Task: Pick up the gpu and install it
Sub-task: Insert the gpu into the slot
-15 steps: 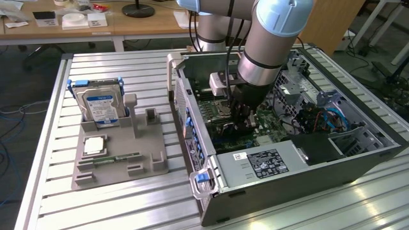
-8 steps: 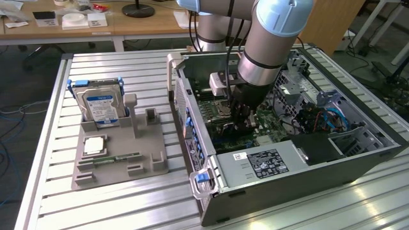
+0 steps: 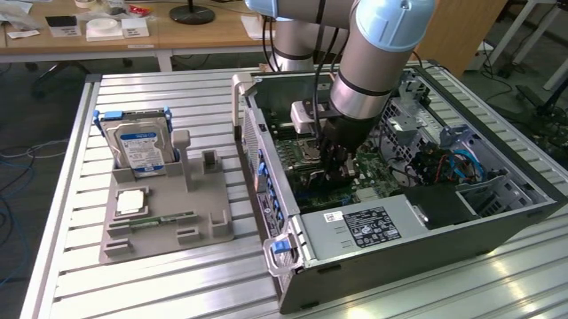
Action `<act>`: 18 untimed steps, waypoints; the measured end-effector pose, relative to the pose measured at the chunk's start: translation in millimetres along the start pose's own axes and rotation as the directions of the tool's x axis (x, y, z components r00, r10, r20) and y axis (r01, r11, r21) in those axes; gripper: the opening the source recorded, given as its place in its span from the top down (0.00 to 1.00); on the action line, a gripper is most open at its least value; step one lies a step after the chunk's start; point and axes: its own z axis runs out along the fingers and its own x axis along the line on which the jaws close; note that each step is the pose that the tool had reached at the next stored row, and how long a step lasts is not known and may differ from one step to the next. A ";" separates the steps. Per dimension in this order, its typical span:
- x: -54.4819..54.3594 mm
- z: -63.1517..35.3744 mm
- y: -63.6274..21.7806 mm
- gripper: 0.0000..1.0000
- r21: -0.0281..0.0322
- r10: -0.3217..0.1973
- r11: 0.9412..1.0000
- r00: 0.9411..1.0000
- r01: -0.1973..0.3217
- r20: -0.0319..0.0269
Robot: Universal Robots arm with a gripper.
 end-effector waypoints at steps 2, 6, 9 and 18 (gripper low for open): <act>0.0 0.3 0.0 0.73 0.000 0.000 1.000 1.000 0.000 0.000; 0.1 1.4 0.1 0.73 0.000 0.000 1.000 1.000 0.000 0.000; 0.1 1.5 0.2 0.73 0.000 0.000 1.000 1.000 0.000 0.000; 0.2 2.0 2.9 0.73 0.000 0.000 1.000 1.000 0.000 0.000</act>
